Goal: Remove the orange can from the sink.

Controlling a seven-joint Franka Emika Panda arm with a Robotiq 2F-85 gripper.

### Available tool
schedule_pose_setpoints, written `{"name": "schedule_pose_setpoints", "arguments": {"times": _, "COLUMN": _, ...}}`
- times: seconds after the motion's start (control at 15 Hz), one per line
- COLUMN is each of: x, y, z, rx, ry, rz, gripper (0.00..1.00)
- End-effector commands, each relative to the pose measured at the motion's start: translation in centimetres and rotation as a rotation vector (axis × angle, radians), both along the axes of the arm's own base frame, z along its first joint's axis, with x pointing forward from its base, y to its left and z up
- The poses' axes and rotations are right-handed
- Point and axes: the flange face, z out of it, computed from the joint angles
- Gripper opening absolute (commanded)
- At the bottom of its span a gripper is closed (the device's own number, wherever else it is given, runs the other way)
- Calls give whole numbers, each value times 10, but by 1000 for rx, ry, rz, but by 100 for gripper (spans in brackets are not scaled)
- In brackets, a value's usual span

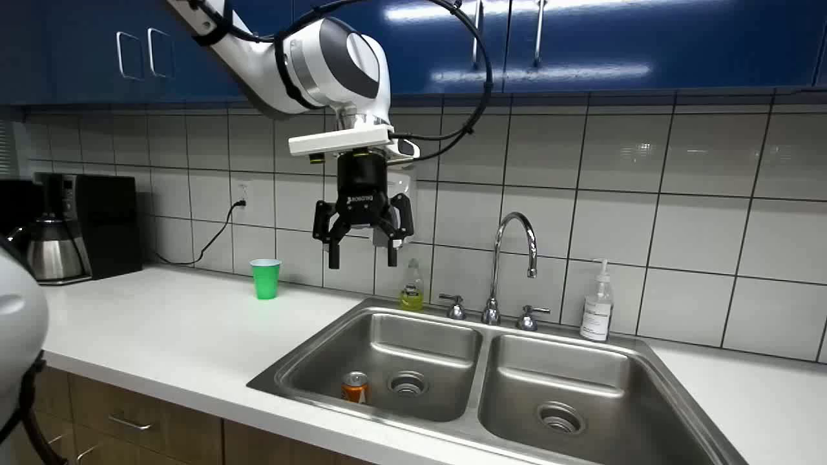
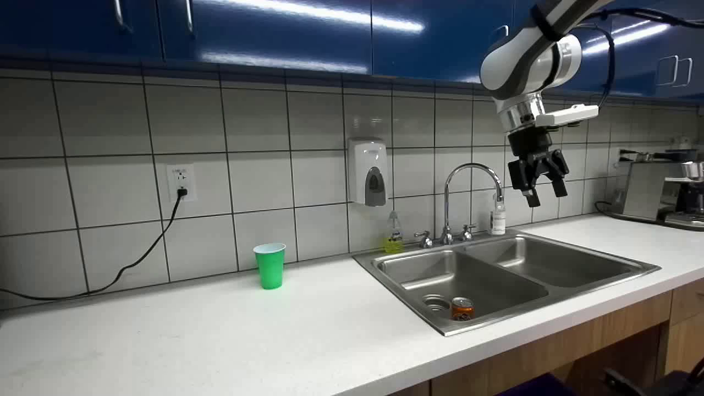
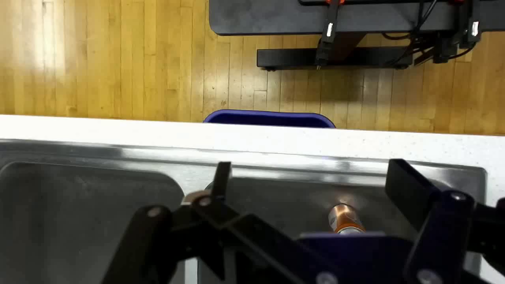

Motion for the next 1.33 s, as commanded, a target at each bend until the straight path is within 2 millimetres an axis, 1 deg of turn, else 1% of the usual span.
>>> {"name": "schedule_pose_setpoints", "arguments": {"times": 0.0, "x": 0, "y": 0, "z": 0, "rx": 0, "ry": 1, "rz": 0, "gripper": 100}}
{"name": "schedule_pose_setpoints", "arguments": {"times": 0.27, "x": 4, "y": 13, "z": -5, "rx": 80, "ry": -70, "rz": 26, "gripper": 100}}
{"name": "schedule_pose_setpoints", "arguments": {"times": 0.53, "x": 6, "y": 29, "z": -15, "rx": 151, "ry": -164, "rz": 4, "gripper": 100}}
{"name": "schedule_pose_setpoints", "arguments": {"times": 0.73, "x": 13, "y": 38, "z": -24, "rx": 168, "ry": -211, "rz": 5, "gripper": 100}}
{"name": "schedule_pose_setpoints", "arguments": {"times": 0.93, "x": 30, "y": 46, "z": -32, "rx": 140, "ry": -230, "rz": 25, "gripper": 100}}
{"name": "schedule_pose_setpoints", "arguments": {"times": 1.07, "x": 45, "y": 52, "z": -44, "rx": 120, "ry": -235, "rz": 42, "gripper": 100}}
{"name": "schedule_pose_setpoints", "arguments": {"times": 1.27, "x": 66, "y": 61, "z": -71, "rx": 108, "ry": -245, "rz": 61, "gripper": 100}}
